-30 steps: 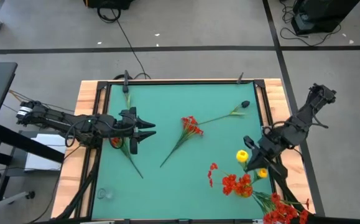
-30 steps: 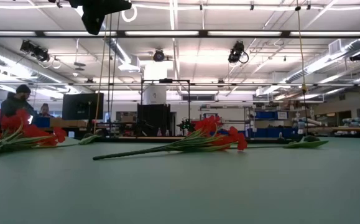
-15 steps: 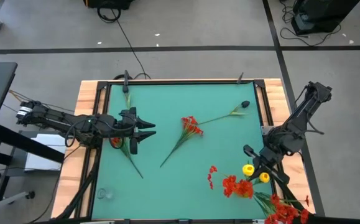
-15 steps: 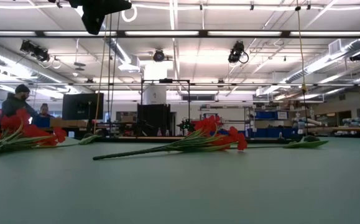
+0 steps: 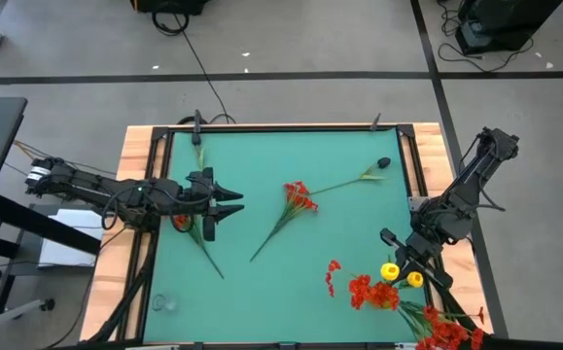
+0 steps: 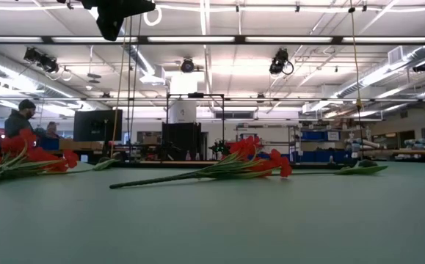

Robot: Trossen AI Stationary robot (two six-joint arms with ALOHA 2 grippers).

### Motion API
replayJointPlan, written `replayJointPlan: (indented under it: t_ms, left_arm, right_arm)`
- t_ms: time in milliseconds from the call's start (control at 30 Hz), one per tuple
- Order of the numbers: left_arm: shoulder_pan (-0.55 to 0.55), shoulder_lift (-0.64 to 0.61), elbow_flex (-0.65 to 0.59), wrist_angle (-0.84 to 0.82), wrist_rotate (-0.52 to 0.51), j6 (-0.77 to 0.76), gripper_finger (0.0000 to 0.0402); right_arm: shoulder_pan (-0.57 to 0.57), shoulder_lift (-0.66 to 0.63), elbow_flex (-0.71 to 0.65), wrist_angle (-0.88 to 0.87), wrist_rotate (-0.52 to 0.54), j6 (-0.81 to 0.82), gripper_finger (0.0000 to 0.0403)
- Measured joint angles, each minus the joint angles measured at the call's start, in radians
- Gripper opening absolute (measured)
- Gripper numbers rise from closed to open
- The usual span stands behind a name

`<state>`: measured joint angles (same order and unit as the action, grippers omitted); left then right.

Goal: Sort flowers into vase by color
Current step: Put the yellow flower into the yellow flower vase

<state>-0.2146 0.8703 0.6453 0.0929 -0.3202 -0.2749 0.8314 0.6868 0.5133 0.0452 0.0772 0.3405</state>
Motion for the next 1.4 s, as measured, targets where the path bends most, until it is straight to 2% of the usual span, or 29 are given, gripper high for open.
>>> replayJointPlan:
  t_ms: [433, 633, 800, 1067, 1267, 1400]
  left_arm:
    - [0.000, 0.000, 0.000, 0.000, 0.000, 0.000, 0.0149]
    - [0.000, 0.000, 0.000, 0.000, 0.000, 0.000, 0.0149]
    - [0.000, 0.000, 0.000, 0.000, 0.000, 0.000, 0.0149]
    - [0.000, 0.000, 0.000, 0.000, 0.000, 0.000, 0.0149]
    - [0.000, 0.000, 0.000, 0.000, 0.000, 0.000, 0.0149]
    - [0.000, 0.000, 0.000, 0.000, 0.000, 0.000, 0.0149]
  right_arm:
    - [-0.003, 0.000, 0.000, -0.010, 0.000, 0.016, 0.0106]
    - [-0.003, -0.003, 0.000, -0.010, 0.001, -0.006, 0.0127]
    - [0.000, -0.003, 0.000, -0.018, -0.022, -0.083, 0.0109]
    - [-0.003, -0.003, 0.000, -0.092, -0.018, -0.152, 0.0011]
    - [-0.002, -0.003, 0.001, -0.109, -0.021, -0.151, 0.0021]
    - [-0.002, -0.003, 0.001, -0.109, -0.043, -0.058, 0.0024]
